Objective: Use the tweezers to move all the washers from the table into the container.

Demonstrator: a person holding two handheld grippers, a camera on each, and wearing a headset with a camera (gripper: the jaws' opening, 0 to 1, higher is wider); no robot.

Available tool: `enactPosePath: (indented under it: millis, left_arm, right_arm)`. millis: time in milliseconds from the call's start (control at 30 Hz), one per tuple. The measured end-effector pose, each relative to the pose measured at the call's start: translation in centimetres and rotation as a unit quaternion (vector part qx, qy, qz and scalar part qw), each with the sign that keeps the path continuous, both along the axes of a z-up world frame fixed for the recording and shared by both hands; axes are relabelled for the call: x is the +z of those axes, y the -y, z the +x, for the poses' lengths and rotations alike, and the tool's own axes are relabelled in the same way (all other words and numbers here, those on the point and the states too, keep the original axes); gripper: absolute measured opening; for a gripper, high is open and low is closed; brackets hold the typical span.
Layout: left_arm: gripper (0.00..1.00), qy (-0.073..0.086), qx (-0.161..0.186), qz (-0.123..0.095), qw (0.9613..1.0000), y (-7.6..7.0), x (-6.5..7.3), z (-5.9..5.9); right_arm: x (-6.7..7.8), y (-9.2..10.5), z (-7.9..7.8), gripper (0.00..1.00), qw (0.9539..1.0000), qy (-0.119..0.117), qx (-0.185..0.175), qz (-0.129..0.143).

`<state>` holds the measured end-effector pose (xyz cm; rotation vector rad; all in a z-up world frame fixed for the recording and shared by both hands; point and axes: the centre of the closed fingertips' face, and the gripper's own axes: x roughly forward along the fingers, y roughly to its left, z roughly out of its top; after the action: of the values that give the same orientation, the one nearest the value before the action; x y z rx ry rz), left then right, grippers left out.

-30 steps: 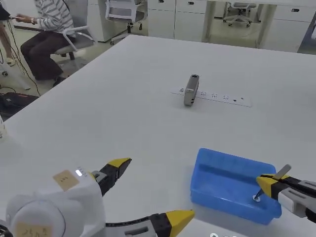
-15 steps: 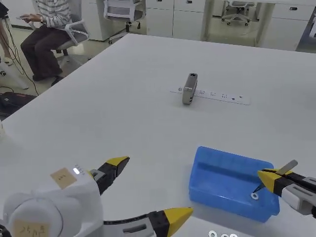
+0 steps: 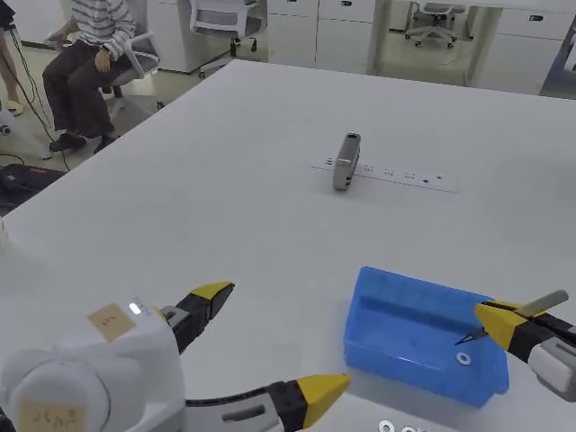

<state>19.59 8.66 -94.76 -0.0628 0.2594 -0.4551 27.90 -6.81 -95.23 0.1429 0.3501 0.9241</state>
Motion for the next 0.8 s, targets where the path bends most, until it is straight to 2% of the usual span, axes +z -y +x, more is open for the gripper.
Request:
enactPosePath:
  millis: [233, 467, 567, 800]
  left_arm:
    - [0.91, 0.000, -0.001, 0.000, 1.0000, 0.0, 0.0, 0.0]
    - [0.90, 0.000, -0.001, 0.000, 1.0000, 0.0, 0.0, 0.0]
    - [0.90, -0.001, -0.002, 0.001, 1.0000, 0.1, -0.1, 0.0]
    - [0.90, -0.004, -0.005, 0.003, 1.0000, 0.2, -0.2, -0.1]
  right_arm:
    - [0.1, -0.2, -1.5, 0.04, 0.9996, -0.012, 0.019, 0.016]
    - [-1.4, -0.6, -3.6, 0.04, 0.9984, -0.041, 0.027, 0.027]
    - [-2.0, -0.6, -3.9, 0.04, 0.9981, -0.049, 0.027, 0.027]
    - [-4.4, -0.5, -4.9, 0.04, 0.9964, -0.080, 0.022, 0.017]
